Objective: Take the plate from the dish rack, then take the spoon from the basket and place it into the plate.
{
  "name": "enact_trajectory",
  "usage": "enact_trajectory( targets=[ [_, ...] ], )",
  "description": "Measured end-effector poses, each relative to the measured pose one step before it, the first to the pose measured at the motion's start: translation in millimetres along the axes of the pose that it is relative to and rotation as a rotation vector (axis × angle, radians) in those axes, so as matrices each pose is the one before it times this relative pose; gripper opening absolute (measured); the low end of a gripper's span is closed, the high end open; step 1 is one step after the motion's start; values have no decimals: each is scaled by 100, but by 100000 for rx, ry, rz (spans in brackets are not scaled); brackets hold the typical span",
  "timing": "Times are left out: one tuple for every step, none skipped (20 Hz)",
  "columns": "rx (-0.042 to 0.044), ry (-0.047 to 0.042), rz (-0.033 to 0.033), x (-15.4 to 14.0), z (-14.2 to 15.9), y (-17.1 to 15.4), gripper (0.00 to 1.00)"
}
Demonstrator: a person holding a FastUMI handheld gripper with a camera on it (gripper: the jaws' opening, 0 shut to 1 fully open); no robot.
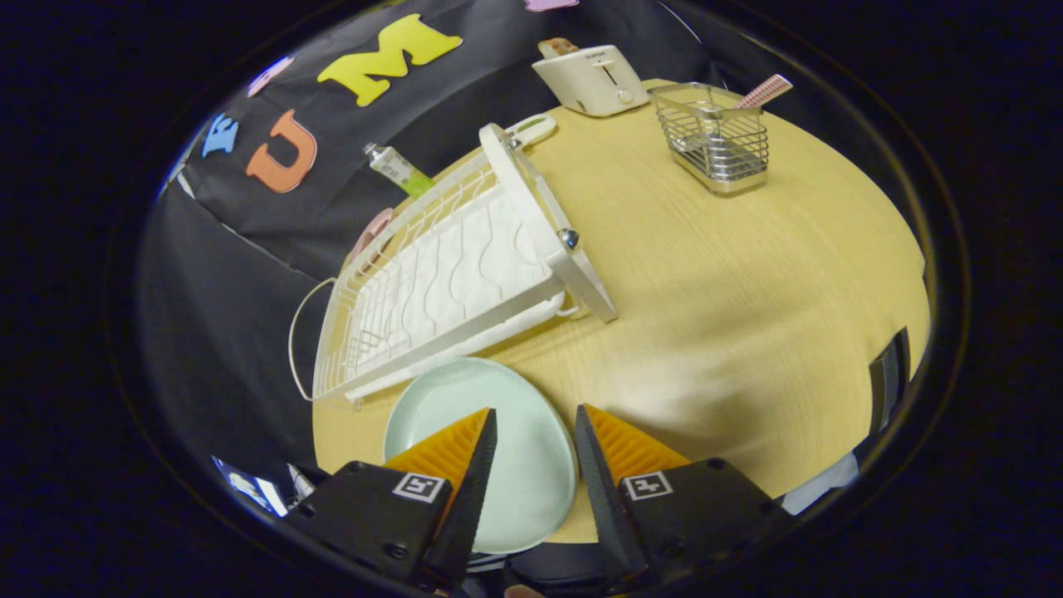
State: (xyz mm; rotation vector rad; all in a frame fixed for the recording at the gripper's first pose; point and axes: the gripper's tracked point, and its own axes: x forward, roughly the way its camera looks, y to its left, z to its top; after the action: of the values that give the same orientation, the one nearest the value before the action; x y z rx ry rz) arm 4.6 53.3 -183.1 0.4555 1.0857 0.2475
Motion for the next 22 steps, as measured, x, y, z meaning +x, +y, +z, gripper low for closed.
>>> enact_trajectory(
  targets=[
    [-2680, -3309, -336, -458, 636, -246, 68],
    [-2761, -3747, -1312, -542, 638, -440, 72],
    [-2730, -3591, -1380, -506, 615, -426, 76],
    [-2774, -3291, -848, -394, 441, -256, 80],
    [-3027, -2702, -389, -336, 445, -170, 84],
    [-3543, -2731, -436, -275, 387, -204, 85],
    [-4230, -2872, -710, -286, 422, -264, 88],
    [-4889, -2767, 224, -256, 373, -297, 89],
    [-5150, -1954, 1546, -329, 252, -18, 91],
    [-4203, -2795, 14, -309, 305, -405, 91],
    [-4496, -3273, -1230, -347, 395, -732, 91],
    [-4782, -3311, -2680, -267, 341, -1013, 91],
    [-4668, -3493, -3438, -268, 383, -1058, 92],
    [-4510, -3718, -3526, -434, 364, -1048, 92],
    [-3336, -3929, -2597, -321, 359, -959, 92],
    [-2303, -3518, -824, -379, 150, -694, 92],
    [-1012, -2432, -328, -241, -43, -712, 92],
    [144, -1820, -149, -359, -199, -910, 92],
    [1393, -1862, -145, -278, -97, -1000, 92],
    [1961, -1711, -311, 94, 38, -1169, 92],
    [2480, -1883, -399, -238, -1, -1124, 92],
    [2161, -2156, -523, -47, 166, -1129, 92]
  ],
)
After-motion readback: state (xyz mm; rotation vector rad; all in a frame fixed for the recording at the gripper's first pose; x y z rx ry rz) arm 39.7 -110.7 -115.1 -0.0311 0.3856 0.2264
